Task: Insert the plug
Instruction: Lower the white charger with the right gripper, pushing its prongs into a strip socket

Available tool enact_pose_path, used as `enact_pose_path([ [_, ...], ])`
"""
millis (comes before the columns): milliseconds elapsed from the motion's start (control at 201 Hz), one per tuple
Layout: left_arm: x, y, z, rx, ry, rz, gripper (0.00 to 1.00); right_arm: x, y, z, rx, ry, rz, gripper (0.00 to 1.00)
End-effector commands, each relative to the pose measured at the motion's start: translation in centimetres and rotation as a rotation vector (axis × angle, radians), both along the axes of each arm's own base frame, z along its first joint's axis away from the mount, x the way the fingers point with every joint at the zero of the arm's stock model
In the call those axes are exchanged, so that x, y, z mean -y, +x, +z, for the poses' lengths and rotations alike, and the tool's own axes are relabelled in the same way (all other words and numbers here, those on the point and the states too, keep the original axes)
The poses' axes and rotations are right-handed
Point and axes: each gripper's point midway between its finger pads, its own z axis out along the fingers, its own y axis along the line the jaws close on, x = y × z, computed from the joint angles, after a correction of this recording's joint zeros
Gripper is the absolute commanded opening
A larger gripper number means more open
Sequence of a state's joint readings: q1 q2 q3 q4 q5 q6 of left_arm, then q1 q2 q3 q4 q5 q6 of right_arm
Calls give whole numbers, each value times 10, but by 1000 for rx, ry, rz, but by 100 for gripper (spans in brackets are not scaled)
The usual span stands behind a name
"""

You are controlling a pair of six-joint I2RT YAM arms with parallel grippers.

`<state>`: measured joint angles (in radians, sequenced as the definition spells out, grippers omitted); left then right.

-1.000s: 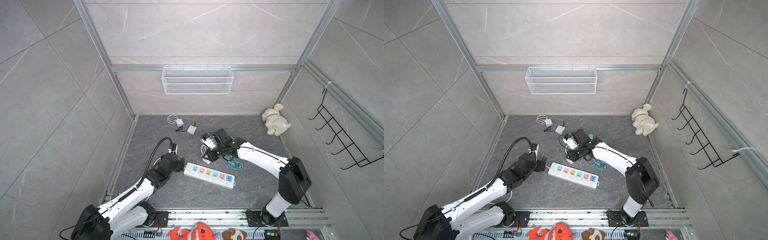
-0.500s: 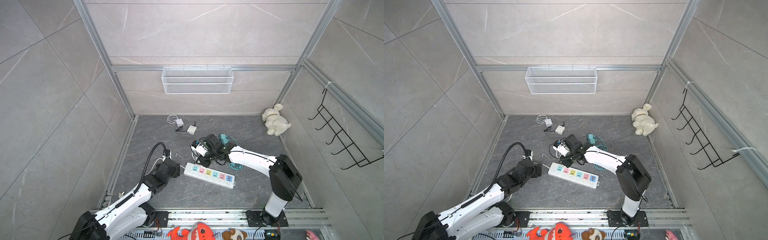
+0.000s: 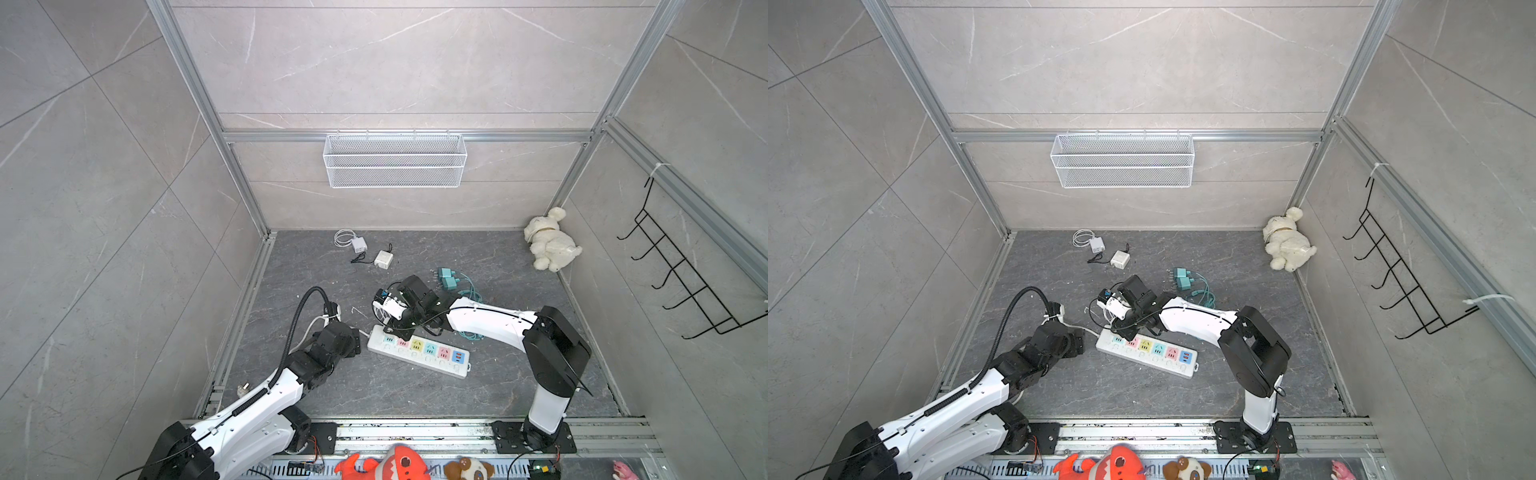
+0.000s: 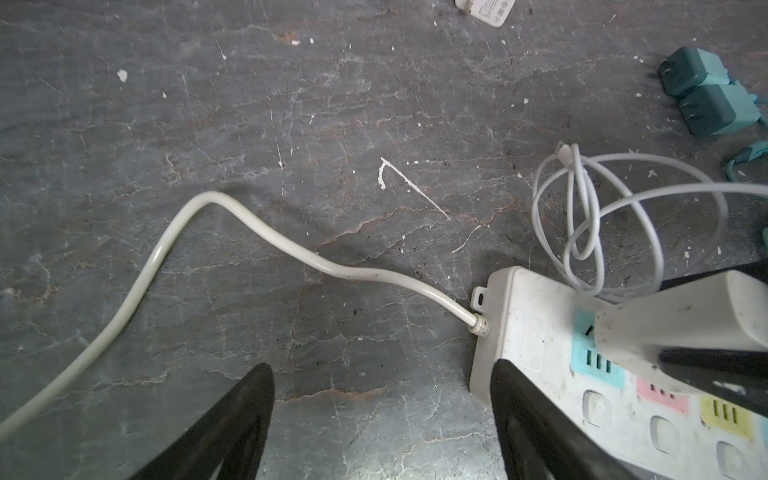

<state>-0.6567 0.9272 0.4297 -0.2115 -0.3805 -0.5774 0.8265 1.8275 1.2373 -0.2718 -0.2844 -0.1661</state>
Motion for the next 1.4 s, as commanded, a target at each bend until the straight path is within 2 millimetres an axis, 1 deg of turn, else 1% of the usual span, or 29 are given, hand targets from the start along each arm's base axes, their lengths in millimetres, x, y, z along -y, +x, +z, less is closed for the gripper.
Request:
enact_pose_path([
  [0, 8, 5, 5, 13, -52, 4, 83, -6, -2, -5, 25, 10, 38, 7],
  [154, 9, 6, 10, 25, -65, 5, 83, -9, -6, -9, 27, 6, 67, 7],
  [309, 8, 7, 15, 53, -84, 9, 84, -6, -11, -14, 19, -12, 81, 4],
  [478, 7, 6, 16, 61, -79, 10, 84, -1, -11, -19, 22, -43, 80, 5],
  [751, 7, 7, 18, 69, -78, 5, 84, 5, -20, -18, 10, -49, 85, 4],
  [916, 9, 8, 16, 69, -81, 2, 84, 8, -21, -21, 8, -53, 80, 4],
  [1090, 8, 8, 14, 62, -77, 4, 84, 9, -21, -17, 15, -57, 84, 5],
  [1254, 9, 9, 17, 75, -84, 6, 84, 11, -21, -26, 9, -81, 80, 5],
  [1393, 9, 11, 22, 89, -82, 3, 84, 15, -27, -32, 10, -103, 77, 5],
])
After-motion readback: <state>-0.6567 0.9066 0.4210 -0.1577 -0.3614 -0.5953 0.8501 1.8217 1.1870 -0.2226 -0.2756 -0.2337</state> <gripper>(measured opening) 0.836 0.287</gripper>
